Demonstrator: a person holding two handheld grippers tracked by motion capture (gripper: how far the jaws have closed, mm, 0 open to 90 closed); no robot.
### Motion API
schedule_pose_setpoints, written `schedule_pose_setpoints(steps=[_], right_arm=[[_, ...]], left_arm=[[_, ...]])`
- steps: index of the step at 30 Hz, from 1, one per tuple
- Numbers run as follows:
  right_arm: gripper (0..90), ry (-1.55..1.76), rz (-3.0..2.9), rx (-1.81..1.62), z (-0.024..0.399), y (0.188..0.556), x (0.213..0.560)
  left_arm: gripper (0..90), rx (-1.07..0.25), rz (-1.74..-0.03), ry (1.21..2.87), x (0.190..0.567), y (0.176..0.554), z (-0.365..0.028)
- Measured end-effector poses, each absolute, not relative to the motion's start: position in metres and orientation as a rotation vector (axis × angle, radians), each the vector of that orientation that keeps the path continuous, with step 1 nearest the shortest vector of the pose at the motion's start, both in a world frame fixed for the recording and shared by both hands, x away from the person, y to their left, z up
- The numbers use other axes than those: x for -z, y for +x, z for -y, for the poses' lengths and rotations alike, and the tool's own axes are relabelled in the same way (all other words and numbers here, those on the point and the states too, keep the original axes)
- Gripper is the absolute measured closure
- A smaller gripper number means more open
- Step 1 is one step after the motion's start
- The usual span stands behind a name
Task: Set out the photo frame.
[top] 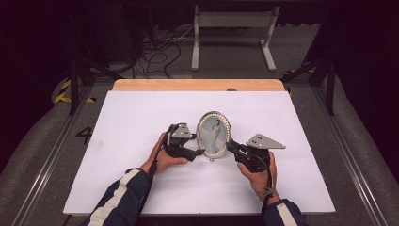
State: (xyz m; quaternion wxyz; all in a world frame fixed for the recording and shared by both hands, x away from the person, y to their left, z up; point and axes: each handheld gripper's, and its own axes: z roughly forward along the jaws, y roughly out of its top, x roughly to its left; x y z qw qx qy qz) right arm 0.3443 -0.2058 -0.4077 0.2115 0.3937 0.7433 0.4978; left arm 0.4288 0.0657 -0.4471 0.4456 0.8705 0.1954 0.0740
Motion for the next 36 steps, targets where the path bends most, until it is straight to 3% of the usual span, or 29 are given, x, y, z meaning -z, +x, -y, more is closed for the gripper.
schedule_pose_setpoints(steps=[12,21,28,36], right_arm=[[81.6,1.110,-2.057,-1.378,0.2062,0.3498,0.4073],[81.5,1.108,-2.056,-1.375,0.2060,0.3505,0.4072],[81.5,1.105,-2.055,-1.372,0.2057,0.3508,0.4074],[79.3,1.122,-2.051,-1.379,0.2054,0.3531,0.4093]], left_arm=[[30.6,-0.174,-0.468,2.205,0.4527,0.4229,-0.0681],[20.6,-0.193,-0.503,2.117,0.4493,0.4267,-0.0701],[19.8,-0.181,-0.506,2.059,0.4456,0.4298,-0.0661],[32.7,-0.167,-0.524,2.067,0.4441,0.4313,-0.0726]])
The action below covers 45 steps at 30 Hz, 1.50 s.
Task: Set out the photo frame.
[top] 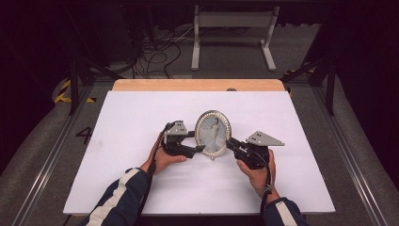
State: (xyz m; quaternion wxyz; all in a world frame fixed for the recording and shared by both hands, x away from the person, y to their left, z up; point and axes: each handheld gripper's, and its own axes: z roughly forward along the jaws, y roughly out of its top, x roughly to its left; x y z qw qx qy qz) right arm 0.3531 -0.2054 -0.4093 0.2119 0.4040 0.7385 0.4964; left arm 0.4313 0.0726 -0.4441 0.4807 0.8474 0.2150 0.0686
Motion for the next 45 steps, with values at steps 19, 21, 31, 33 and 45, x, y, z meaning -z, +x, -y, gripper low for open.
schedule_pose_setpoints(steps=[19,21,31,33,45], right_arm=[[77.2,1.170,-2.048,-1.405,0.204,0.367,0.410],[77.0,1.177,-2.044,-1.396,0.204,0.369,0.410],[76.4,1.146,-2.055,-1.369,0.201,0.375,0.407],[75.6,1.158,-2.057,-1.361,0.201,0.377,0.406],[74.8,1.145,-2.073,-1.347,0.201,0.382,0.406]], left_arm=[[71.5,-0.175,-0.546,2.103,0.439,0.428,-0.090],[71.7,-0.171,-0.537,2.107,0.438,0.426,-0.090],[72.0,-0.194,-0.531,2.135,0.440,0.420,-0.089],[72.2,-0.193,-0.524,2.131,0.440,0.419,-0.088],[72.8,-0.199,-0.521,2.142,0.440,0.413,-0.087]])
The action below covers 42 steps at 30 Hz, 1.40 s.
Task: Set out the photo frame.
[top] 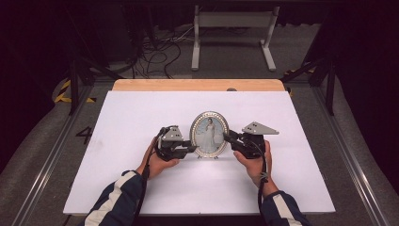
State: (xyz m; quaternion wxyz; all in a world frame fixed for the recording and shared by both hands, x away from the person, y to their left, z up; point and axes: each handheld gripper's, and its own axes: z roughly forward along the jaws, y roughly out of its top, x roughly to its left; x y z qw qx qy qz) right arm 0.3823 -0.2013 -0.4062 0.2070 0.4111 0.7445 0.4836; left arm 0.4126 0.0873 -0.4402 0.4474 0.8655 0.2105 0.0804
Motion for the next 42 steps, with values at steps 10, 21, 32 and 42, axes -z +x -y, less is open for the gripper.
schedule_pose_setpoints(steps=[10,21,32,42], right_arm=[[74.4,1.123,-2.076,-1.337,0.1978,0.3821,0.4054],[74.3,1.123,-2.070,-1.324,0.1961,0.3805,0.4053],[75.1,1.114,-2.070,-1.312,0.1960,0.3757,0.4061],[75.6,1.111,-2.081,-1.306,0.1958,0.3744,0.4073]], left_arm=[[72.9,-0.203,-0.517,2.158,0.4412,0.4120,-0.0882],[72.8,-0.211,-0.512,2.160,0.4415,0.4115,-0.0877],[72.0,-0.255,-0.497,2.179,0.4396,0.4112,-0.0867],[71.7,-0.259,-0.502,2.178,0.4392,0.4123,-0.0875]])
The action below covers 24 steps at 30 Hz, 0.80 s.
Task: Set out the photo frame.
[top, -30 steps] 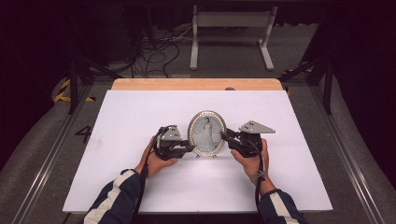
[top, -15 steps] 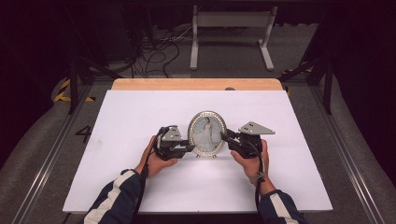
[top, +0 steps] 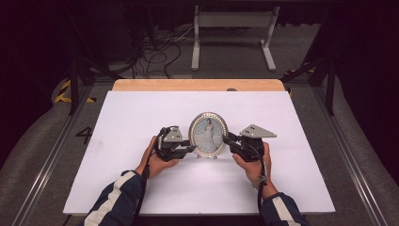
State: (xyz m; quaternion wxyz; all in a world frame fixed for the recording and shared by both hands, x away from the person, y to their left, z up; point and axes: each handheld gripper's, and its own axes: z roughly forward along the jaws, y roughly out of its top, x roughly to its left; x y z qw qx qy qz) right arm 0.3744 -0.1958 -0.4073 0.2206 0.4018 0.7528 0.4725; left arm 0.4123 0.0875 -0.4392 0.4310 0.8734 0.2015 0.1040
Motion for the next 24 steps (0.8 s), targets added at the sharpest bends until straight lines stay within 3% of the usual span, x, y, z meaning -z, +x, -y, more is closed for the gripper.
schedule_pose_setpoints(steps=[16,24], right_arm=[[72.4,1.037,-2.120,-1.233,0.198,0.370,0.407],[65.7,0.979,-2.146,-1.213,0.199,0.368,0.406]], left_arm=[[69.8,-0.328,-0.510,2.164,0.429,0.405,-0.092],[66.7,-0.365,-0.504,2.169,0.426,0.400,-0.091]])
